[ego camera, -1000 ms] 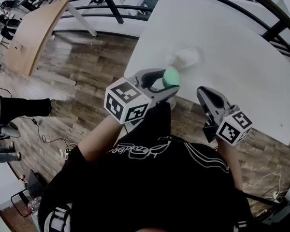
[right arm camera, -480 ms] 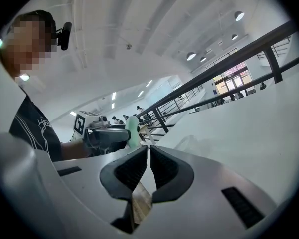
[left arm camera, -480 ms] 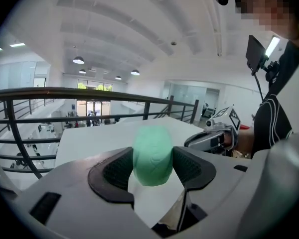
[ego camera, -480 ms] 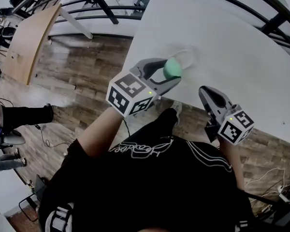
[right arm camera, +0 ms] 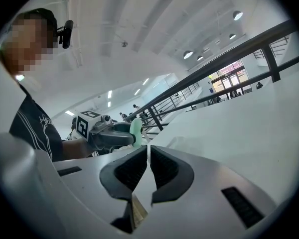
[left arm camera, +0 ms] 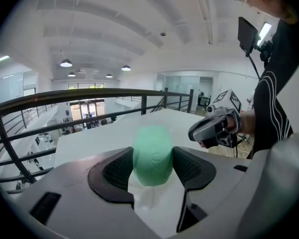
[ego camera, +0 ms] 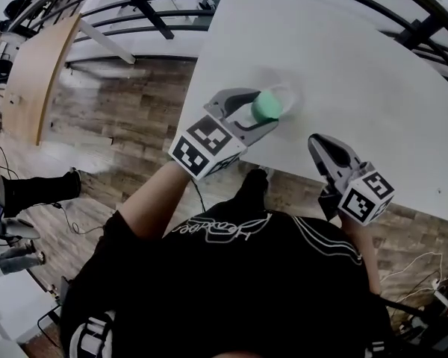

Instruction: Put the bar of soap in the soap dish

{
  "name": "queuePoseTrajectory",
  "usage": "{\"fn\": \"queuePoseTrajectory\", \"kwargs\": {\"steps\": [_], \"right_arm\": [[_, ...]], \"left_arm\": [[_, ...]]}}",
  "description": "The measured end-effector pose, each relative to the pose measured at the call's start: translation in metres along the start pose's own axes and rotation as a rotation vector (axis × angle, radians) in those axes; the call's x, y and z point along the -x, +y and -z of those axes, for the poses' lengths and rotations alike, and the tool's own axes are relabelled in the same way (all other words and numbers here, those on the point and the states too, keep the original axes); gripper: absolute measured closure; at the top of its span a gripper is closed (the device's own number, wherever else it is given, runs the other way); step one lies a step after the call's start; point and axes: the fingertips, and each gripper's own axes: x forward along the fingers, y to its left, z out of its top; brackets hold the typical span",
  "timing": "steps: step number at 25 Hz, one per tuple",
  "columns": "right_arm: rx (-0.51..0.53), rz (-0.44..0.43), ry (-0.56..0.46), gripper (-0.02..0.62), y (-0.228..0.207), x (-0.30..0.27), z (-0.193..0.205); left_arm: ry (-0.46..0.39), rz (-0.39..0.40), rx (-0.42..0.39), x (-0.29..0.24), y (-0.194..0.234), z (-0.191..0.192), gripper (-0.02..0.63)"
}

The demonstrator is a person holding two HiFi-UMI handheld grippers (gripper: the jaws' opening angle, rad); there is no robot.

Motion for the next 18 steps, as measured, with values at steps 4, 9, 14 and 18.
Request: {"fn": "queuePoseTrajectory", "kwargs": {"steps": [4,9,14,18], "right_arm": [[-0.019,0.019,-0.007,0.569,-0.014,-0.004,0.000],[-0.034,0.022,-0.002,0.570,-0.020,-0.014,0.008],[-0.055,0.028,0.018,0.569,-0.027,-0.017,0.019],[-0.067,0.043,0.023,0.569,-0.031,-0.017,0.023]], "left_arm": [[0.034,-0.008,-0.016,-0.011,0.009,0.009,0.347],[0.055,0.009,-0.027,-0.024,0.016,0.022,0.347],[0.083,0.011,-0.074,-0.040,0.020,0.032,0.347],[0.094,0.022,-0.088,-0.049,0.021,0.034,0.347]]}}
